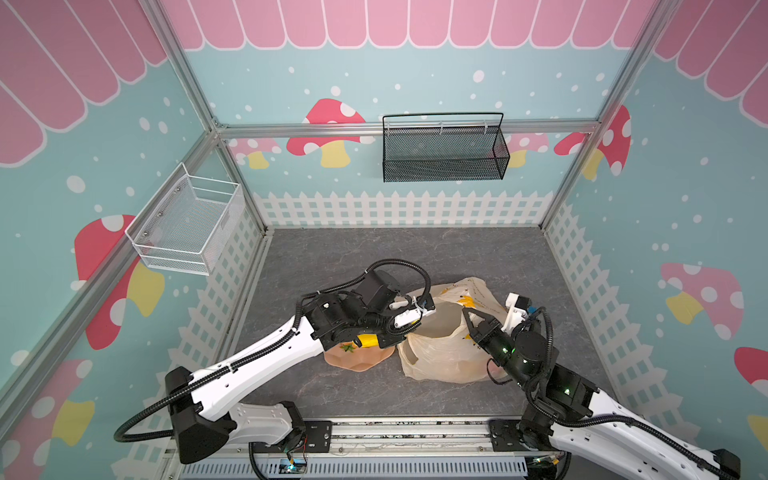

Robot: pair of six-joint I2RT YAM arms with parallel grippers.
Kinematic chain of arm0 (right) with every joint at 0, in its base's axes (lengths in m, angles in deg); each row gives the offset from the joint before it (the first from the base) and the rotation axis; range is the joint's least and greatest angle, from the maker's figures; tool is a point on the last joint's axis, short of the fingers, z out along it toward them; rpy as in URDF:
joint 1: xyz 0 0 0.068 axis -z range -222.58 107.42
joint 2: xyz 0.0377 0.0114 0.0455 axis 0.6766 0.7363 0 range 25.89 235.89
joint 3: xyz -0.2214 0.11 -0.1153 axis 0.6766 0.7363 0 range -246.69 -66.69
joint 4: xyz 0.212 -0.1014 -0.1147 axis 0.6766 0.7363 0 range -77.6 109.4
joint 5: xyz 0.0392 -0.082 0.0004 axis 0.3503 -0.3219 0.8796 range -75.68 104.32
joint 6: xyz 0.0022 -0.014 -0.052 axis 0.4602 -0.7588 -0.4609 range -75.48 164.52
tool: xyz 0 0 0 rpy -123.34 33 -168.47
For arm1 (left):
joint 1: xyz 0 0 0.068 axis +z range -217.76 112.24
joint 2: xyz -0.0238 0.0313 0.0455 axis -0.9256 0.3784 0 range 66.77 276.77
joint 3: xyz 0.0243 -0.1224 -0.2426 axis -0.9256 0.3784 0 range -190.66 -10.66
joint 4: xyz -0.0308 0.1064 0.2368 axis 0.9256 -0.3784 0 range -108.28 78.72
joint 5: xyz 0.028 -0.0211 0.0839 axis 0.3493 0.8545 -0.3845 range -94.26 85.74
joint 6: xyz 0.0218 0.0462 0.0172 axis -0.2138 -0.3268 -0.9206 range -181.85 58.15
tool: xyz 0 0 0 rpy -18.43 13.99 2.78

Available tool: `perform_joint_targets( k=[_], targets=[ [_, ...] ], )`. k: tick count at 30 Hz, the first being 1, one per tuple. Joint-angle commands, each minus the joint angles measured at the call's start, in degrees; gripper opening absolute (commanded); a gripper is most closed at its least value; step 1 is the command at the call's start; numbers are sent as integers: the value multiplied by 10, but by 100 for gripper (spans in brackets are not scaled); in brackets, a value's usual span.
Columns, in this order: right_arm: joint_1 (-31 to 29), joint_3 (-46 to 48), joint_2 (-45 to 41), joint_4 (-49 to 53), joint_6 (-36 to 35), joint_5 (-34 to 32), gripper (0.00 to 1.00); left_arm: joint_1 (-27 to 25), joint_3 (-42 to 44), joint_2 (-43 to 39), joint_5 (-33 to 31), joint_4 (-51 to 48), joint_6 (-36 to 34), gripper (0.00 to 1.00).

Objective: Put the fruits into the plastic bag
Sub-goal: 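Lift the banana with the left gripper and carry it over the bag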

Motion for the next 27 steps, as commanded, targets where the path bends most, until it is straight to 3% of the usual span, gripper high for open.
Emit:
perform_joint_targets(
  k=[1,9,19,23,27],
  targets=[
    [-1,-21,2,5,-3,-1,0,-1,11,28,-20,47,-28,1],
    [-1,-24,10,1,-4,5,0,3,24,95,-7,114,-14,1],
    [-1,-23,12,-5,-5,9,0,26,19,147,42,119,-3,1],
    [-1,-24,13,-5,-5,9,0,28,9,176,32,117,-1,1],
    [-2,-25,15,-5,-6,11,0,31,-22,218,-20,106,9,0]
  ],
)
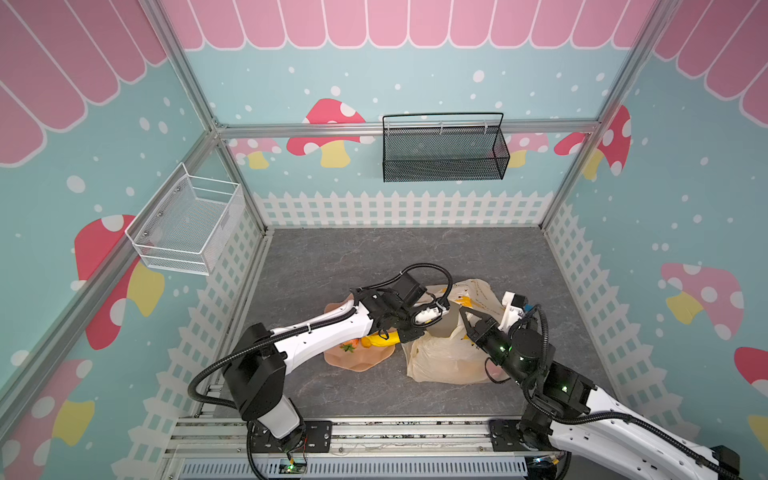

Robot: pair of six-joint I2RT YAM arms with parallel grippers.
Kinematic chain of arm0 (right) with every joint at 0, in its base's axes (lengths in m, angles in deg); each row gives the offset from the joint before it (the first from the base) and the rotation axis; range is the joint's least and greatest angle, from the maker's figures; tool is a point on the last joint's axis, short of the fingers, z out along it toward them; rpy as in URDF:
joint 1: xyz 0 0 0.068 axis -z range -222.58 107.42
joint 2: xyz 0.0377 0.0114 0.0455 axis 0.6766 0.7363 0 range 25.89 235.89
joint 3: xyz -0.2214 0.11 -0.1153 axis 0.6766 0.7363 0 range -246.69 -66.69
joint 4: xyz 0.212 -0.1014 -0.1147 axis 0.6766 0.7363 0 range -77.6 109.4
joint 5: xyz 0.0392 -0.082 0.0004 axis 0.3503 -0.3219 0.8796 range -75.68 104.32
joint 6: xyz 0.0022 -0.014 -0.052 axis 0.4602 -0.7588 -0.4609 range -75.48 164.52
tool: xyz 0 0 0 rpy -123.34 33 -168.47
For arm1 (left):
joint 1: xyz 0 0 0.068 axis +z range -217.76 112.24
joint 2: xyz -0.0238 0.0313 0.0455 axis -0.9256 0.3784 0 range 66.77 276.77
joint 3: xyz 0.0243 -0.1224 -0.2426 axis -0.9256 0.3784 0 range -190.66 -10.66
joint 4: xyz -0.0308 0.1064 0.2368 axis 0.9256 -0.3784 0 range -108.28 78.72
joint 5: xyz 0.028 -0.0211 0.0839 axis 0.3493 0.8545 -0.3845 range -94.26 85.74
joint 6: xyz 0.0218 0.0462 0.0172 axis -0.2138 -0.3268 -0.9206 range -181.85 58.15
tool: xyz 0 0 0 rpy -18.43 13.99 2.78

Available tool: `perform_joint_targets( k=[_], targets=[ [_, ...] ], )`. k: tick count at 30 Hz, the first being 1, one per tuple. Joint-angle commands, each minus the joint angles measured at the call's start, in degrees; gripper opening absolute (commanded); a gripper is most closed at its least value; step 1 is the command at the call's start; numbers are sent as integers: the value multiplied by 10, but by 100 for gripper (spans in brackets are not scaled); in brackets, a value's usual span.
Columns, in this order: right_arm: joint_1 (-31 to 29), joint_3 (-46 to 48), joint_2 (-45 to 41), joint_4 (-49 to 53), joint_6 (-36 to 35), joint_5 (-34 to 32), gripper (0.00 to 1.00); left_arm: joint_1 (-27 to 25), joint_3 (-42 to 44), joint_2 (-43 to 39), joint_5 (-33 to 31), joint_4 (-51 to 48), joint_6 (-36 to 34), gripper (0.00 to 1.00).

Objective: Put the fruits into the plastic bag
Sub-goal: 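Lift the banana with the left gripper and carry it over the bag, then lower the banana deep into the bag held by the right gripper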

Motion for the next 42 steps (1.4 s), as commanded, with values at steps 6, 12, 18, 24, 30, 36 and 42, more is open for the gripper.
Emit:
perform_joint_targets(
  k=[6,12,18,24,30,36,42],
  targets=[
    [-2,-15,0,-7,-4,2,0,16,-71,50,-36,1,21,0],
    [-1,-12,-2,-7,-3,3,0,16,-87,51,14,7,54,0],
    [-2,-9,-7,-7,-2,1,0,16,-96,49,112,-1,99,1],
    [-2,-9,-4,-7,-2,2,0,16,-115,65,157,0,181,2],
    [-2,-8,-4,-10,-2,6,0,16,-138,81,205,2,246,5],
    [-2,-3,-7,-17,-1,9,0,18,-155,92,210,7,316,4],
    [-2,-3,-5,-19,-3,12,0,19,-167,108,188,18,391,3]
  ],
)
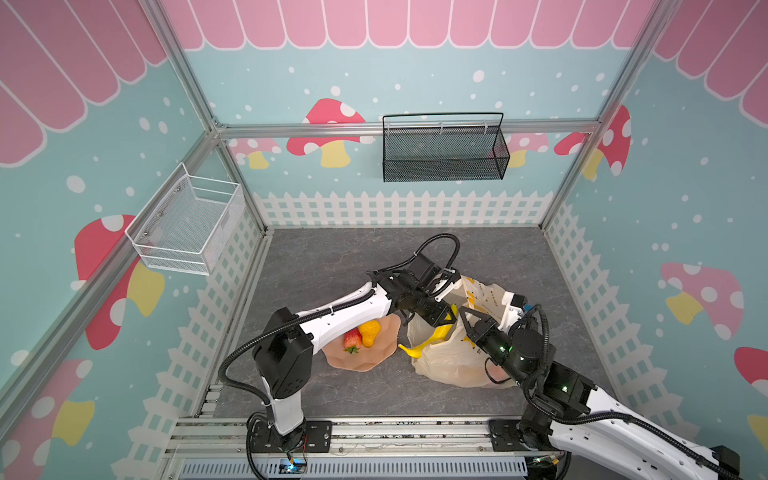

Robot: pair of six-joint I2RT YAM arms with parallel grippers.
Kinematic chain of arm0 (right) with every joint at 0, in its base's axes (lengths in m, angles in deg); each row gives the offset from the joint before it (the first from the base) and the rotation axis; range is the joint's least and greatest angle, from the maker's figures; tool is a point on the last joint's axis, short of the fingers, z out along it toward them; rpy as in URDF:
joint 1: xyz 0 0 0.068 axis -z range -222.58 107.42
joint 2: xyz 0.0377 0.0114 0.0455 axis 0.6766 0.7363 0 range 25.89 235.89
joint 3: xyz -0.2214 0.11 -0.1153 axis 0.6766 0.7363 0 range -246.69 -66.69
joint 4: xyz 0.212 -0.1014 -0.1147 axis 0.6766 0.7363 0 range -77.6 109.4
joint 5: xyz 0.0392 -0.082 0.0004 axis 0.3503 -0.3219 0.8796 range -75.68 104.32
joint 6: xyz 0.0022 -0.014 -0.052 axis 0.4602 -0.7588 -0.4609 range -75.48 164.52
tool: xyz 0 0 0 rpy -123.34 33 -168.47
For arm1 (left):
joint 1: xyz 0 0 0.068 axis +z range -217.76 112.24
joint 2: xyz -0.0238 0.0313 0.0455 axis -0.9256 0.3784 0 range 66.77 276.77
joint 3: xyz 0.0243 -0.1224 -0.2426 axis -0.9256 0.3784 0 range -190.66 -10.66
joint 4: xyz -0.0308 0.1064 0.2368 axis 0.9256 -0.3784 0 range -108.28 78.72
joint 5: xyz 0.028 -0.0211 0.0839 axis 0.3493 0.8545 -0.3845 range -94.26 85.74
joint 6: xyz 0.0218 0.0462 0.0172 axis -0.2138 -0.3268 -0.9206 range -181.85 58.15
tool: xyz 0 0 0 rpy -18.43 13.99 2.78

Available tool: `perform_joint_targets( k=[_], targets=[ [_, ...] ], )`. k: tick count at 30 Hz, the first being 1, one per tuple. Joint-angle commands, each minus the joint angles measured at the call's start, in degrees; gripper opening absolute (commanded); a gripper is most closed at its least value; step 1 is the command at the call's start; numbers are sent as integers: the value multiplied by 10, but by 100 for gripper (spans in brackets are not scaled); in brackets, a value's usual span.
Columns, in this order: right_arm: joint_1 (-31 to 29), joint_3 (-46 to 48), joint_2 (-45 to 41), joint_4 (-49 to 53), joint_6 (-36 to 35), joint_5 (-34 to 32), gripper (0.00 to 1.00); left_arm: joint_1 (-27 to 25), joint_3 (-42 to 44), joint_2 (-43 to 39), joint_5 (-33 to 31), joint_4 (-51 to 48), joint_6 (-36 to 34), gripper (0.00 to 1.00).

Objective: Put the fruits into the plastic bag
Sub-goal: 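Lower the banana deep into the bag held by the right gripper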

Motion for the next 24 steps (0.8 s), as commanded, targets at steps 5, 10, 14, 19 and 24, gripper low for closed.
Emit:
perform_joint_targets(
  k=[5,10,14,19,24],
  targets=[
    [-2,-3,-4,-18,-3,7,0,4,-20,23,-35,34,122,1],
    [-2,-4,-5,-17,-5,7,0,3,-24,31,-44,51,189,0],
    [-2,-6,-1,-20,-6,9,0,2,-18,38,-61,71,249,0],
    [-1,-5,2,-22,-6,12,0,2,9,32,-93,118,310,0],
    [-2,-1,-4,-22,-3,11,0,-1,34,22,-110,165,366,0]
  ],
)
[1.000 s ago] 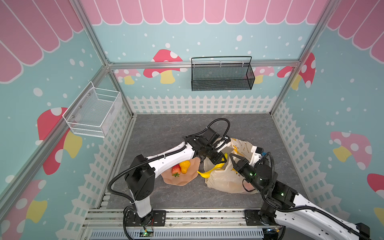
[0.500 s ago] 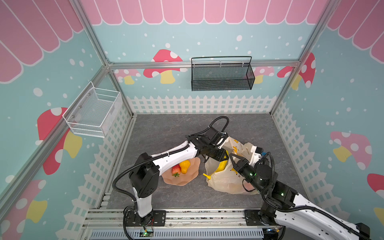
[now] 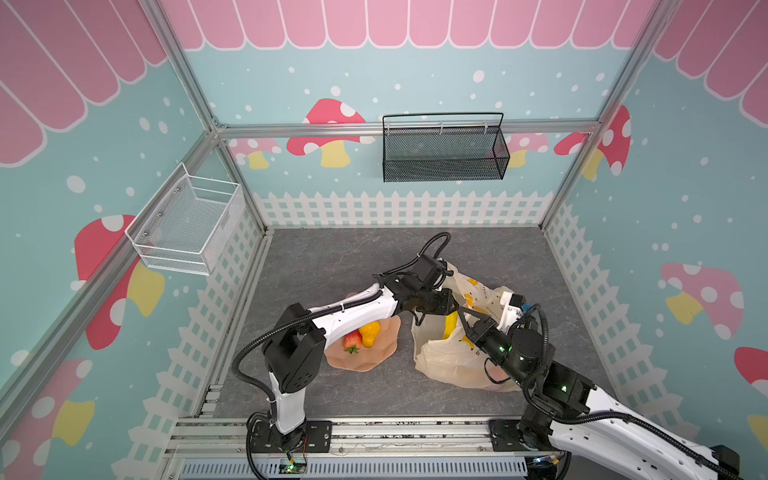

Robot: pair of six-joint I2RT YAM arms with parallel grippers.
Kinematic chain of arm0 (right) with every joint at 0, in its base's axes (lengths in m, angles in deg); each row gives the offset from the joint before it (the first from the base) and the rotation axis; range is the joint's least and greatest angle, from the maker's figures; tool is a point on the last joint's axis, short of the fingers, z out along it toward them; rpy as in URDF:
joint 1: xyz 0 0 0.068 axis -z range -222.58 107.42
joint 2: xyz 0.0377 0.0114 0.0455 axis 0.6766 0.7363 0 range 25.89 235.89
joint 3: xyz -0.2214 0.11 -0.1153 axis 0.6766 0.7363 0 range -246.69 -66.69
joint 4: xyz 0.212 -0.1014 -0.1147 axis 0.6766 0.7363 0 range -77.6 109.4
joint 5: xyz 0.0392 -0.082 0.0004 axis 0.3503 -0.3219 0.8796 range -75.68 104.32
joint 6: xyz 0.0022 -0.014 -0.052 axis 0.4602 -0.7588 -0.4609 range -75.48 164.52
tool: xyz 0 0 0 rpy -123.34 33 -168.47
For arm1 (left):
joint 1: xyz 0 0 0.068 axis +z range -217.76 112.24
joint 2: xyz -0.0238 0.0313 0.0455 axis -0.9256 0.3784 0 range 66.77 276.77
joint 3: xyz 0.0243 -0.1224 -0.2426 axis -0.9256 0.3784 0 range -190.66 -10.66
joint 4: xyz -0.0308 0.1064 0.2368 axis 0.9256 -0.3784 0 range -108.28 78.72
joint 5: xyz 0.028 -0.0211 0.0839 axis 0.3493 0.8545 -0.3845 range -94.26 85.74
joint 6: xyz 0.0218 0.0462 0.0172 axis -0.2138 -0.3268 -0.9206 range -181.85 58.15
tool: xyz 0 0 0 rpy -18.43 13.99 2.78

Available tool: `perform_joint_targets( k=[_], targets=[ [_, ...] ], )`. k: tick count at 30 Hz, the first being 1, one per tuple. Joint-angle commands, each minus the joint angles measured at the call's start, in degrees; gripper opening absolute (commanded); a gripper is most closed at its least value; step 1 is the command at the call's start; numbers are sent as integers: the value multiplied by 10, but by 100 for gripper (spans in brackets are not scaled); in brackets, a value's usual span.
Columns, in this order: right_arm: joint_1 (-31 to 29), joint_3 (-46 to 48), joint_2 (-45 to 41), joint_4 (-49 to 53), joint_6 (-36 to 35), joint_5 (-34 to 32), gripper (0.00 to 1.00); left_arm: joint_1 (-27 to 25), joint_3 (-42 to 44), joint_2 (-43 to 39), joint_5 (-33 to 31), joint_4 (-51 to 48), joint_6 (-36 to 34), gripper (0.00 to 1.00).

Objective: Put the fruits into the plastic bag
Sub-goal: 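Lower the banana deep into the bag held by the right gripper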

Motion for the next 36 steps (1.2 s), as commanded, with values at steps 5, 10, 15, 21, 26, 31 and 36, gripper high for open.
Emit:
perform_joint_targets(
  k=[5,10,15,21,26,31,36],
  targets=[
    [-2,2,-6,-21,-1,2,0,-16,26,-9,-9,103,121,0],
    [-1,1,-4,-25,-3,0,0,-33,22,-1,9,103,154,0],
    [-1,7,-4,-34,-1,0,0,-45,16,8,16,104,195,0],
    [-2,13,-1,-45,-1,3,0,-60,-6,29,28,81,227,0],
    [-2,14,2,-51,0,6,0,-67,-15,34,5,57,243,0],
    [-2,14,8,-56,-2,9,0,-75,-38,50,-3,39,258,0],
    [-2,14,10,-59,-2,10,0,-78,-53,57,-1,18,258,0]
  ],
)
